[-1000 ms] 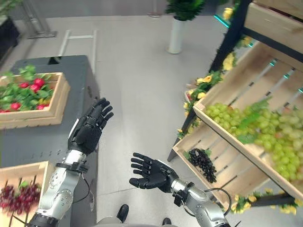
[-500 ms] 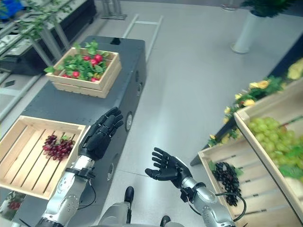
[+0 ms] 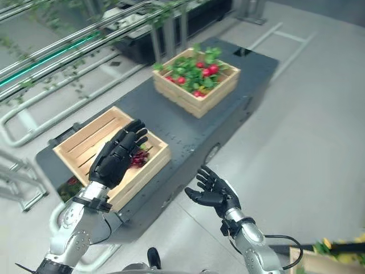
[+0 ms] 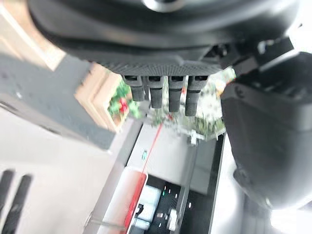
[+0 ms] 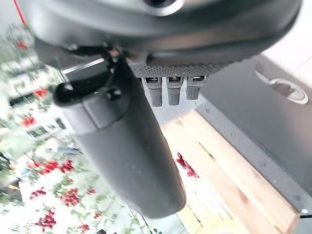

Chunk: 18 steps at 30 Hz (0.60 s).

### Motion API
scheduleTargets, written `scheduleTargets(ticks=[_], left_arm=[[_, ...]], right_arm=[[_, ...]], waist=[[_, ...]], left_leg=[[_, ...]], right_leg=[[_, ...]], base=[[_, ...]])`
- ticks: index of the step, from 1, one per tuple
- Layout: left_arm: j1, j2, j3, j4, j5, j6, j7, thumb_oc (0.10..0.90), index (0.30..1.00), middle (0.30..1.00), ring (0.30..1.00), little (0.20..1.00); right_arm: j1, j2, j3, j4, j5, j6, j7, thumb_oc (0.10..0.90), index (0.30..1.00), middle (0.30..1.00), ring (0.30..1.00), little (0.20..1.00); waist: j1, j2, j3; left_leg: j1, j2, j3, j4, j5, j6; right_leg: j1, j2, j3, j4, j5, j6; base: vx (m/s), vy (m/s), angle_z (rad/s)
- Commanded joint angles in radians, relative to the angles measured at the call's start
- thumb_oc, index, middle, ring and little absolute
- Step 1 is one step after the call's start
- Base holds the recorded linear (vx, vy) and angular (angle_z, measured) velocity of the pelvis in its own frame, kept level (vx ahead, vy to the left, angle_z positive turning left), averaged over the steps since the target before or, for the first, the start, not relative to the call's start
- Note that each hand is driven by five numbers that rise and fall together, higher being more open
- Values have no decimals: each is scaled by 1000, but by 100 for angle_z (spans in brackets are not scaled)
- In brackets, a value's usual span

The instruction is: Pick up the fruits from the basket on one side to the basket on the other side

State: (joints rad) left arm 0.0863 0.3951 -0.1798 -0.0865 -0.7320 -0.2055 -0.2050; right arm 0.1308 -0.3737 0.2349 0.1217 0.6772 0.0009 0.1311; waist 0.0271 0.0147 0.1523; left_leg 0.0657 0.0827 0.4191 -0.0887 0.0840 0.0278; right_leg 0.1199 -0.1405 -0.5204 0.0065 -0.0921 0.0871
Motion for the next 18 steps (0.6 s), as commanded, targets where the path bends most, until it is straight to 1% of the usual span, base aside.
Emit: scheduleTargets(ticks=[1, 4, 7, 11, 13, 16, 18], left_arm=[[-67, 16, 81, -81, -24, -94, -45, 800, 900, 900, 900, 900], [-57, 21, 95, -93, -36, -76, -51, 800, 900, 900, 900, 900], [-61, 20, 94, -98, -41, -73, -50, 800, 900, 900, 900, 900], [-71, 12, 86, -103, -36, -85, -28, 800, 900, 900, 900, 900], [-73, 11, 81, -105, -34, -93, -17, 800, 900, 900, 900, 900], [-78, 8, 75, -104, -23, -103, -15, 800, 900, 900, 900, 900], [-90, 11, 69, -97, -4, -116, -18, 800, 900, 900, 900, 900]], right_arm=[[-13, 14, -9, -92, 42, -119, 6, 800, 900, 900, 900, 900], [12, 30, -19, -112, 48, -118, 9, 800, 900, 900, 900, 900], [12, 39, -22, -119, 39, -115, 13, 800, 900, 900, 900, 900], [-1, 50, -15, -120, 30, -108, 29, 800, 900, 900, 900, 900], [-11, 50, -11, -129, 43, -106, 46, 800, 900, 900, 900, 900], [-22, 55, -8, -135, 51, -108, 93, 800, 900, 900, 900, 900], [-37, 56, -6, -141, 64, -106, 127, 800, 900, 900, 900, 900]], waist=[[12, -23, -58], [20, -26, -64], [25, -28, -64], [37, -33, -63], [45, -36, -61], [53, -37, -53], [58, -37, -43]], left_leg=[[-22, 56, 23, 1, -36, -129], [-9, 23, 3, 1, -57, -112], [-11, 9, -13, 1, -61, -104], [-11, -10, -38, 1, -72, -92], [-6, -28, -51, 1, -86, -80], [4, -48, -64, 1, -101, -63], [14, -72, -80, 1, -112, -45]], right_leg=[[22, -37, -37, -66, 83, 38], [8, -60, -46, -48, 94, 58], [2, -65, -48, -46, 105, 67], [-3, -76, -47, -46, 122, 79], [-7, -83, -37, -35, 123, 83], [-17, -104, -25, 8, 120, 82], [-33, -137, -12, 75, 133, 88]], base=[[33, 139, 9], [64, 165, 13], [46, 105, 9], [54, 129, 5], [60, 184, 4], [63, 218, 3], [85, 322, 6]])
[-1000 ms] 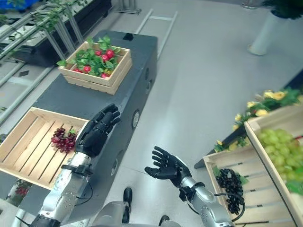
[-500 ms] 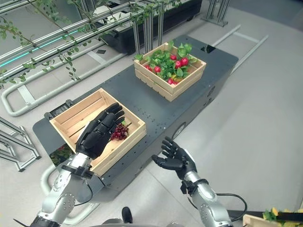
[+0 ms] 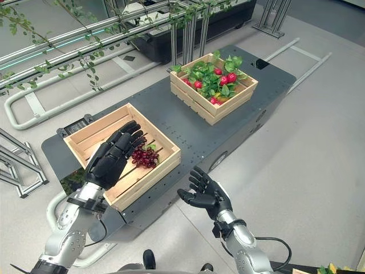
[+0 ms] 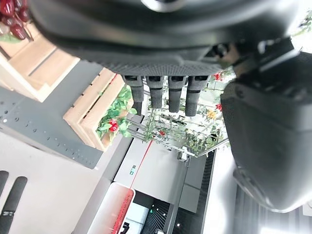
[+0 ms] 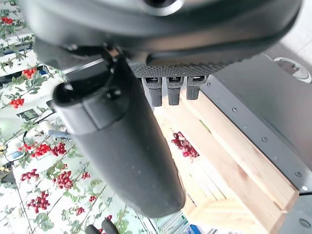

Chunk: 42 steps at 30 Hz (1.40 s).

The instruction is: Pick up the fruits from the basket on one side to the basket on the other side

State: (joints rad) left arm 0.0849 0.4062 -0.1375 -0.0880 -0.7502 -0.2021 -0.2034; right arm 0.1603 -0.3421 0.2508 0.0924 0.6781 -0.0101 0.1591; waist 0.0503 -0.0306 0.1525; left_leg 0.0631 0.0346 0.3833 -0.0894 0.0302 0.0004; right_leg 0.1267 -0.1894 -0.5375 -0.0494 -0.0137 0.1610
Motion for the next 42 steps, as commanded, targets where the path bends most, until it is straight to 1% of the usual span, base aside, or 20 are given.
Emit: scheduleTargets(ticks=[1, 6, 7, 8, 10, 12, 14, 15, 17, 19, 21, 22, 24, 27, 28, 31, 33, 36, 39, 42], left_arm=[[-95, 0, 27, -96, 11, -115, -22, 800, 900, 900, 900, 900], [-106, 6, 30, -94, 26, -107, -31, 800, 900, 900, 900, 900], [-104, 8, 32, -94, 26, -107, -35, 800, 900, 900, 900, 900], [-97, 13, 38, -98, 25, -106, -43, 800, 900, 900, 900, 900], [-95, 23, 33, -109, 14, -104, -51, 800, 900, 900, 900, 900], [-99, 25, 23, -117, 23, -110, -41, 800, 900, 900, 900, 900], [-105, 26, 12, -120, 27, -108, -25, 800, 900, 900, 900, 900], [-109, 20, 1, -111, 36, -108, -17, 800, 900, 900, 900, 900], [-110, 14, -10, -101, 37, -114, -23, 800, 900, 900, 900, 900], [-99, 14, -10, -100, 33, -114, -32, 800, 900, 900, 900, 900], [-88, 17, -3, -101, 32, -119, -39, 800, 900, 900, 900, 900], [-69, 26, 11, -114, 33, -130, -27, 800, 900, 900, 900, 900], [-60, 25, 14, -129, 36, -141, -19, 800, 900, 900, 900, 900], [-66, 29, 9, -160, 48, -144, 14, 800, 900, 900, 900, 900], [-78, 32, 4, -152, 81, -153, 28, 800, 900, 900, 900, 900], [-93, 43, 3, -155, 101, -151, 21, 800, 900, 900, 900, 900], [-120, 62, -8, -143, 205, -196, 17, 800, 900, 900, 900, 900], [-166, 88, -17, -133, 345, -236, 72, 800, 900, 900, 900, 900], [-181, 122, 0, -129, 446, -248, 135, 800, 900, 900, 900, 900], [-183, 216, 63, -109, 545, -254, 206, 800, 900, 900, 900, 900]], right_arm=[[-69, 27, -25, -110, 69, -95, 112, 800, 900, 900, 900, 900], [-43, 30, -47, -138, 108, -88, 153, 800, 900, 900, 900, 900], [-38, 27, -50, -143, 112, -89, 157, 800, 900, 900, 900, 900], [-20, 20, -57, -162, 128, -93, 174, 800, 900, 900, 900, 900], [-3, 7, -67, -191, 150, -93, 177, 800, 900, 900, 900, 900], [-4, 5, -72, -199, 162, -94, 194, 800, 900, 900, 900, 900], [-7, 7, -71, -197, 165, -99, 200, 800, 900, 900, 900, 900], [-14, 14, -69, -195, 169, -90, 197, 800, 900, 900, 900, 900], [-25, 21, -65, -187, 163, -88, 197, 800, 900, 900, 900, 900], [-20, 26, -62, -187, 164, -89, 202, 800, 900, 900, 900, 900], [-10, 26, -64, -191, 179, -90, 212, 800, 900, 900, 900, 900], [0, 27, -70, -193, 212, -77, 238, 800, 900, 900, 900, 900], [10, 23, -75, -206, 233, -70, 249, 800, 900, 900, 900, 900], [7, 7, -61, -232, 220, -71, 241, 800, 900, 900, 900, 900], [8, -1, -52, -244, 217, -73, 219, 800, 900, 900, 900, 900], [16, -23, -69, -264, 230, -74, 200, 800, 900, 900, 900, 900], [22, -39, -82, -269, 250, -116, 169, 800, 900, 900, 900, 900], [7, -30, -83, -249, 241, -162, 162, 800, 900, 900, 900, 900], [-6, -32, -88, -249, 256, -164, 159, 800, 900, 900, 900, 900], [-5, -42, -111, -267, 207, -165, 128, 800, 900, 900, 900, 900]], waist=[[37, 8, -41], [16, 17, -21], [12, 17, -19], [-8, 18, -10], [-34, 17, -7], [-46, 10, -5], [-50, 3, -9], [-54, -9, -11], [-58, -20, -11], [-67, -27, -9], [-72, -35, -4], [-74, -42, 2], [-72, -49, 2], [-77, -54, 3], [-85, -55, -1], [-99, -54, -12], [-122, -43, -16], [-133, -22, -12], [-138, -10, -15], [-147, 3, -22]], left_leg=[[19, -33, -50, 2, -60, -11], [26, -77, -111, 2, -81, 35], [28, -80, -118, 2, -82, 37], [33, -83, -149, 2, -85, 39], [26, -82, -187, 2, -72, 42], [34, -88, -201, 2, -80, 39], [35, -94, -209, 2, -87, 39], [38, -102, -224, 2, -100, 40], [47, -103, -238, 9, -119, 42], [48, -94, -259, 37, -142, 46], [48, -84, -270, 71, -164, 50], [45, -64, -274, 108, -176, 48], [20, -41, -281, 148, -171, 35], [23, 9, -275, 134, -151, 10], [33, 38, -253, 110, -132, -6], [42, 68, -187, 70, -93, -27], [33, 86, -84, 40, -57, -49], [26, 88, -89, 10, -39, -61], [23, 83, -104, 2, -41, -61], [24, 65, -109, 2, -52, -54]], right_leg=[[-45, -98, 9, 161, 56, 15], [-170, -171, 100, 482, 99, 29], [-184, -170, 117, 505, 98, 28], [-213, -134, 176, 525, 79, 20], [-236, -57, 226, 436, 72, -4], [-223, -33, 254, 329, 75, 3], [-217, -32, 283, 241, 106, 14], [-215, -43, 334, 130, 163, 32], [-224, -56, 384, 46, 215, 49], [-241, -61, 443, 11, 228, 56], [-251, -59, 466, 44, 232, 55], [-252, -39, 472, 100, 193, 51], [-219, -13, 454, 88, 137, 45], [-198, 24, 447, 78, 96, 25], [-183, 37, 433, 63, 84, 8], [-139, 49, 393, 21, 73, -8], [-114, 44, 322, -7, 72, -12], [-123, 43, 303, -3, 62, -14], [-127, 42, 312, -7, 62, -11], [-138, 37, 332, -7, 63, -5]], base=[[75, 279, 12], [65, 273, 37], [32, 123, 51], [-14, 18, 48], [12, -49, 78], [89, -112, 77], [133, -160, 60], [180, -232, 52], [214, -291, 60], [194, -286, 43], [178, -305, 57], [171, -334, 81], [136, -381, 82], [99, -308, 38], [90, -189, 28], [103, -163, 41], [27, -62, 57], [-10, 39, 79], [31, 66, 3], [41, 85, -7]])
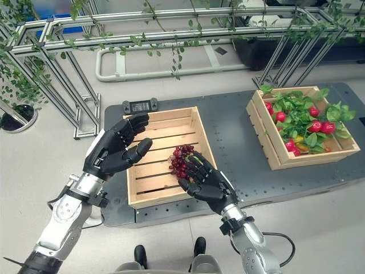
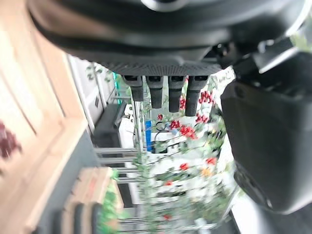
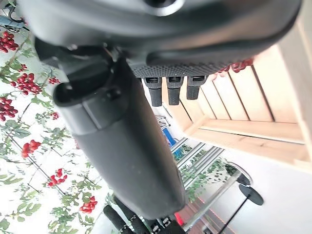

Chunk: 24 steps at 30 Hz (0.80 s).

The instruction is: Pick up the fruits from the basket on one side to the basket on the other side

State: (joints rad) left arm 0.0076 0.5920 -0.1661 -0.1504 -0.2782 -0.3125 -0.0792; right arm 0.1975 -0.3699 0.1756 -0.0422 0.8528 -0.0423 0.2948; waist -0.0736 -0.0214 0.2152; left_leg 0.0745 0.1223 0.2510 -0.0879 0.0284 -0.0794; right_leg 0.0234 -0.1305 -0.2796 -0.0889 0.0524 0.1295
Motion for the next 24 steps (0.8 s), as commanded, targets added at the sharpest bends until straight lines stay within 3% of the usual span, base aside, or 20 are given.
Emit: scheduleTargets(ticks=[1, 2, 5, 8, 13, 17, 20, 24], left_arm=[[-106, 45, 105, -33, 112, -150, 105, 800, 900, 900, 900, 900], [-108, 75, 118, -11, 189, -152, 139, 800, 900, 900, 900, 900], [-112, 123, 136, 20, 217, -143, 171, 800, 900, 900, 900, 900], [-102, 150, 154, 64, 253, -139, 205, 800, 900, 900, 900, 900], [-170, 184, 104, 136, 354, -122, 269, 800, 900, 900, 900, 900], [-308, 211, -3, 229, 450, -102, 357, 800, 900, 900, 900, 900], [-357, 226, -50, 264, 494, -97, 387, 800, 900, 900, 900, 900], [-446, 251, -143, 325, 577, -85, 394, 800, 900, 900, 900, 900]], right_arm=[[-39, -15, -38, -137, 10, -120, -15, 800, 900, 900, 900, 900], [-27, -22, -44, -141, -33, -105, -26, 800, 900, 900, 900, 900], [2, -51, -64, -141, -75, -51, -3, 800, 900, 900, 900, 900], [45, -109, -76, -111, -131, 14, 89, 800, 900, 900, 900, 900], [16, -179, -54, -78, -60, 51, 202, 800, 900, 900, 900, 900], [-74, -233, 12, -83, -53, 86, 291, 800, 900, 900, 900, 900], [-104, -251, 29, -93, -24, 86, 267, 800, 900, 900, 900, 900], [-154, -233, 36, -59, 26, 23, 197, 800, 900, 900, 900, 900]], waist=[[-26, -4, -84], [-31, -2, -83], [-45, -2, -84], [-57, -7, -78], [-69, -19, -44], [-73, -20, 3], [-76, -22, 27], [-91, -18, 67]], left_leg=[[11, -25, 19, 1, -53, 28], [8, -28, 18, 1, -56, 28], [6, -32, 17, 1, -61, 32], [5, -35, 28, 1, -66, 38], [-5, -29, 41, 1, -58, 35], [-35, -26, 48, 1, -40, 30], [-49, -23, 49, 11, -34, 28], [-78, -19, 62, 34, -33, 27]], right_leg=[[-40, -22, 81, 38, -5, 28], [-47, -24, 84, 46, -8, 32], [-55, -26, 93, 53, -9, 38], [-71, -27, 97, 60, -7, 44], [-93, -21, 110, 69, -5, 43], [-131, -13, 125, 88, -9, 40], [-145, -12, 132, 100, -11, 39], [-169, -8, 146, 112, -10, 38]], base=[[11, 84, -6], [12, 69, -3], [31, 55, -3], [18, 21, -7], [-17, -18, -12], [-74, -14, -6], [-35, -11, -11], [-22, -4, -10]])
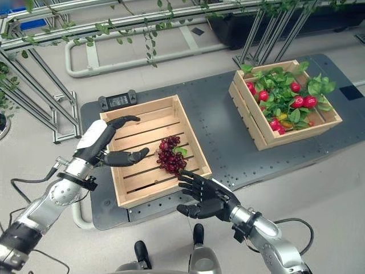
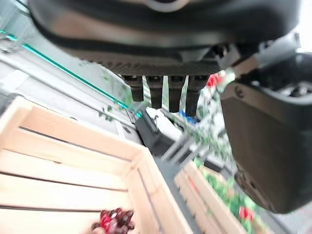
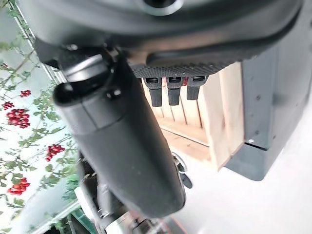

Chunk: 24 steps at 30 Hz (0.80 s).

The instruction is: Pick up the fruits from the basket on one side to the basket on the other side

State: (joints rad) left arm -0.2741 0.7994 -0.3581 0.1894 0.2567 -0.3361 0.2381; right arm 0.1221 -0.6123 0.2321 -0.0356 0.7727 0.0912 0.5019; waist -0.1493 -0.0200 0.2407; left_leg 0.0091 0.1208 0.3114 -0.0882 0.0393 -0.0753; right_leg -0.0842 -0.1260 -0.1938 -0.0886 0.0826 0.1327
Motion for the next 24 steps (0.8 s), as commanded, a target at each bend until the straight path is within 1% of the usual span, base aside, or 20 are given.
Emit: scheduleTargets(ticks=[1, 4, 6, 8, 10, 11, 13, 18, 20, 22, 24], left_arm=[[-184, 50, 28, -9, 58, -51, 81, 800, 900, 900, 900, 900], [-235, 59, -18, 28, 105, -40, 99, 800, 900, 900, 900, 900], [-300, 65, -74, 67, 144, -32, 89, 800, 900, 900, 900, 900], [-329, 66, -99, 76, 150, -24, 75, 800, 900, 900, 900, 900], [-378, 74, -142, 85, 175, 16, 59, 800, 900, 900, 900, 900], [-378, 74, -142, 85, 175, 16, 59, 800, 900, 900, 900, 900], [-431, 82, -186, 132, 196, 12, 69, 800, 900, 900, 900, 900], [-483, 81, -223, 167, 239, 12, 84, 800, 900, 900, 900, 900], [-491, 80, -228, 170, 254, 14, 90, 800, 900, 900, 900, 900], [-506, 79, -240, 177, 289, 16, 99, 800, 900, 900, 900, 900], [-510, 76, -242, 176, 329, 23, 94, 800, 900, 900, 900, 900]], right_arm=[[-89, 18, -21, -64, 107, -118, -17, 800, 900, 900, 900, 900], [-109, 26, -22, -60, 117, -135, -39, 800, 900, 900, 900, 900], [-136, 34, -24, -57, 132, -155, -66, 800, 900, 900, 900, 900], [-149, 33, -22, -53, 131, -154, -59, 800, 900, 900, 900, 900], [-168, 24, -18, -68, 129, -154, -52, 800, 900, 900, 900, 900], [-168, 24, -18, -68, 129, -154, -52, 800, 900, 900, 900, 900], [-190, 17, -17, -69, 157, -164, -45, 800, 900, 900, 900, 900], [-216, 30, -33, -73, 202, -185, -41, 800, 900, 900, 900, 900], [-222, 34, -35, -75, 199, -190, -42, 800, 900, 900, 900, 900], [-228, 46, -45, -78, 212, -208, -43, 800, 900, 900, 900, 900], [-227, 57, -57, -85, 223, -212, -38, 800, 900, 900, 900, 900]], waist=[[-21, -16, 51], [-31, -12, 74], [-47, -10, 104], [-53, -10, 117], [-61, -11, 144], [-61, -11, 144], [-69, -14, 170], [-77, -14, 198], [-80, -14, 205], [-83, -14, 214], [-85, -14, 217]], left_leg=[[-23, -18, 3, 41, -44, 23], [-41, -18, 11, 51, -43, 22], [-66, -17, 21, 69, -44, 22], [-77, -15, 25, 79, -46, 21], [-103, -12, 28, 102, -47, 19], [-103, -12, 28, 102, -47, 19], [-125, -7, 35, 121, -47, 16], [-143, -4, 46, 134, -46, 12], [-145, -2, 48, 140, -49, 11], [-155, 1, 51, 155, -53, 10], [-157, 1, 52, 156, -54, 10]], right_leg=[[-68, -11, 64, 113, -40, 34], [-80, -7, 72, 115, -41, 32], [-98, -1, 84, 122, -45, 28], [-106, 2, 89, 128, -47, 25], [-127, 7, 96, 142, -50, 18], [-127, 7, 96, 142, -50, 18], [-143, 11, 100, 147, -50, 13], [-154, 15, 98, 148, -50, 7], [-154, 15, 96, 152, -54, 6], [-160, 15, 96, 158, -56, 3], [-158, 17, 94, 157, -58, 1]], base=[[-22, 3, -5], [-27, 9, -11], [-36, 21, -11], [-33, 13, -3], [-45, 5, -3], [-36, -7, -3], [-15, -7, -2], [-15, 2, -6], [-8, 5, -2], [0, 0, 0], [0, 0, 0]])
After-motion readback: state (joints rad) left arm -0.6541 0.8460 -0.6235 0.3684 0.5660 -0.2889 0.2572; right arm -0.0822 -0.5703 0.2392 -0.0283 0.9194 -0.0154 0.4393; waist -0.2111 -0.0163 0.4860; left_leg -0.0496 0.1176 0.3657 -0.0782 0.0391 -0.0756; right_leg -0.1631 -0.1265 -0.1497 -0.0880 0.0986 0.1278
